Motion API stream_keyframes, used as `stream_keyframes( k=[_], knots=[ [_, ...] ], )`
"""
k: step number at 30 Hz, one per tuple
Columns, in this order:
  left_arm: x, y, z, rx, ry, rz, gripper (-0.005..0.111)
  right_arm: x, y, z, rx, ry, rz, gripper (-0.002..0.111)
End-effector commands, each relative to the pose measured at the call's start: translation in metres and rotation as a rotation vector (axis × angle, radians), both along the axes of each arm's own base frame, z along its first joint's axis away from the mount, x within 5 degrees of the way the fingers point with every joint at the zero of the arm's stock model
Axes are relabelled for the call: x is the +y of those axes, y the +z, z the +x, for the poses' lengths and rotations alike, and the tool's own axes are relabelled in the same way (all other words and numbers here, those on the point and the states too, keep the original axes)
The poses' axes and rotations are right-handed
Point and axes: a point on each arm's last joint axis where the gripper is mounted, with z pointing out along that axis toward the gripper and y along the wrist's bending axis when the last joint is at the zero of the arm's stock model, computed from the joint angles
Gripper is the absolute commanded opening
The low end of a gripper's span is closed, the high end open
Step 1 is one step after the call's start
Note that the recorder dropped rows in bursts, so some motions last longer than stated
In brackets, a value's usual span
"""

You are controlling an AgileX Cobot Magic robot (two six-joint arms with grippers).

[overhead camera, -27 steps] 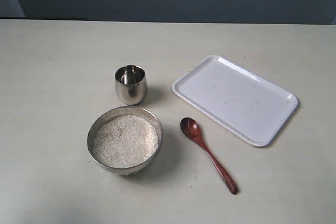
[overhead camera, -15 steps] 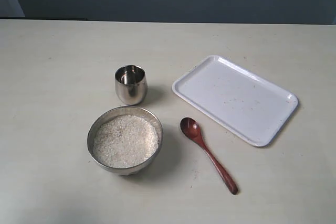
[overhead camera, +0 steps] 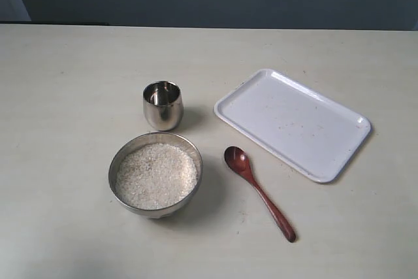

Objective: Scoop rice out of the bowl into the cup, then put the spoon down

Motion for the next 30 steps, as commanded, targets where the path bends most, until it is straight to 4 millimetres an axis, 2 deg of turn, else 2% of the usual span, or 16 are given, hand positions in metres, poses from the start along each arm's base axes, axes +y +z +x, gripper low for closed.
stream_keyframes(
  k=[1,6,8,11,13,16,19,21,24,27,30],
  knots=[
    [0.0,0.002,0.0,-0.017,-0.002,-0.009,0.001,0.001,0.0,0.0,-0.003,0.007,0.034,-0.001],
    [0.0,0.002,0.0,-0.017,-0.002,-0.009,0.001,0.003,0.001,0.0,-0.009,0.033,-0.029,-0.001],
    [0.0,0.002,0.0,-0.017,-0.002,-0.009,0.001,0.01,0.02,0.002,-0.041,0.096,-0.177,-0.001],
    [0.0,0.002,0.0,-0.017,-0.002,-0.009,0.001,0.023,0.066,0.008,-0.075,0.213,-0.424,-0.001],
    [0.0,0.002,0.0,-0.017,-0.002,-0.009,0.001,0.029,0.097,0.019,-0.052,0.265,-0.534,-0.001],
    [0.0,0.002,0.0,-0.017,-0.002,-0.009,0.001,0.044,0.129,0.052,-0.02,0.361,-0.673,-0.001],
    [0.0,0.002,0.0,-0.017,-0.002,-0.009,0.001,0.07,0.143,0.093,0.02,0.485,-0.776,-0.001],
    [0.0,0.002,0.0,-0.017,-0.002,-0.009,0.001,0.089,0.14,0.122,0.062,0.561,-0.822,-0.001],
    [0.0,0.002,0.0,-0.017,-0.002,-0.009,0.001,0.118,0.119,0.166,0.157,0.649,-0.933,-0.001],
    [0.0,0.002,0.0,-0.017,-0.002,-0.009,0.001,0.122,0.111,0.21,0.264,0.502,-1.021,-0.001],
    [0.0,0.002,0.0,-0.017,-0.002,-0.009,0.001,0.104,0.114,0.25,0.427,0.171,-1.142,-0.001]
  ],
)
